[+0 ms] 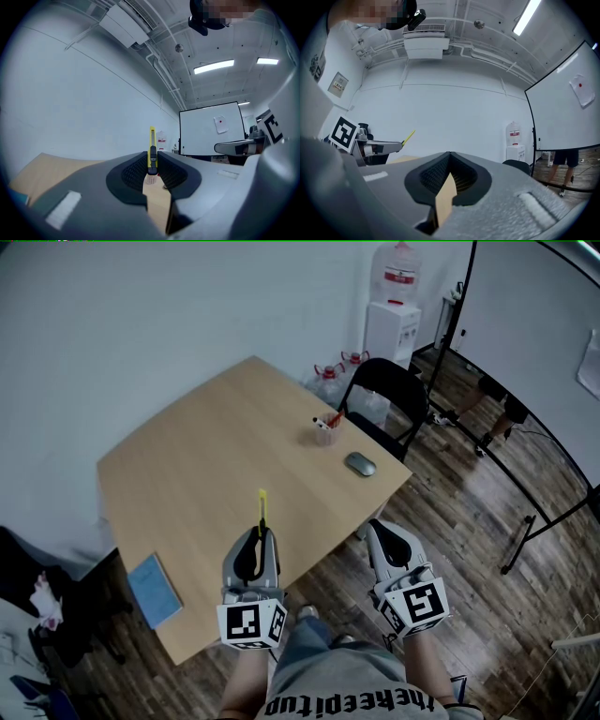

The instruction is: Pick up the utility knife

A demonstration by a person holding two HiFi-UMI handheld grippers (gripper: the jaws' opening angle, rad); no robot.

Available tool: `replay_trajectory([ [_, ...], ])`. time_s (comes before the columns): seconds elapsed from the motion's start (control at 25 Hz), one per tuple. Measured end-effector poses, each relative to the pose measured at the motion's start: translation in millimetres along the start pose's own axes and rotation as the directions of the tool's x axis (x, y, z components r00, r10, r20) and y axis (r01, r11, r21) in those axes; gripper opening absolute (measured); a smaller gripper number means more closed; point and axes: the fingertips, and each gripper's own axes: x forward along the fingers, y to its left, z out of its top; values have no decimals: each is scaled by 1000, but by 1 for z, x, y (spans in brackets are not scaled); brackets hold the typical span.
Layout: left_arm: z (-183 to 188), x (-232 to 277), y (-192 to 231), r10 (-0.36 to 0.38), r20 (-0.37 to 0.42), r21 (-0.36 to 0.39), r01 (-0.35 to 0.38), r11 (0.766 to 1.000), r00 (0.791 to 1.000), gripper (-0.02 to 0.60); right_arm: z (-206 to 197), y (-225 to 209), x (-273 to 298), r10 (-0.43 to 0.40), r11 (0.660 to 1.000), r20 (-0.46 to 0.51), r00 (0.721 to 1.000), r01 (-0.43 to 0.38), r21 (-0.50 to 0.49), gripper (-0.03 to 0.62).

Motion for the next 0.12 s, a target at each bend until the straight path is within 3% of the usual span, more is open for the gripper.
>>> replay_trajectory([
  [0.12,2,2,1,1,0,-3,-1,1000,1000,86,1,-1,2,-2,1000,0,1000,2,0,-3],
])
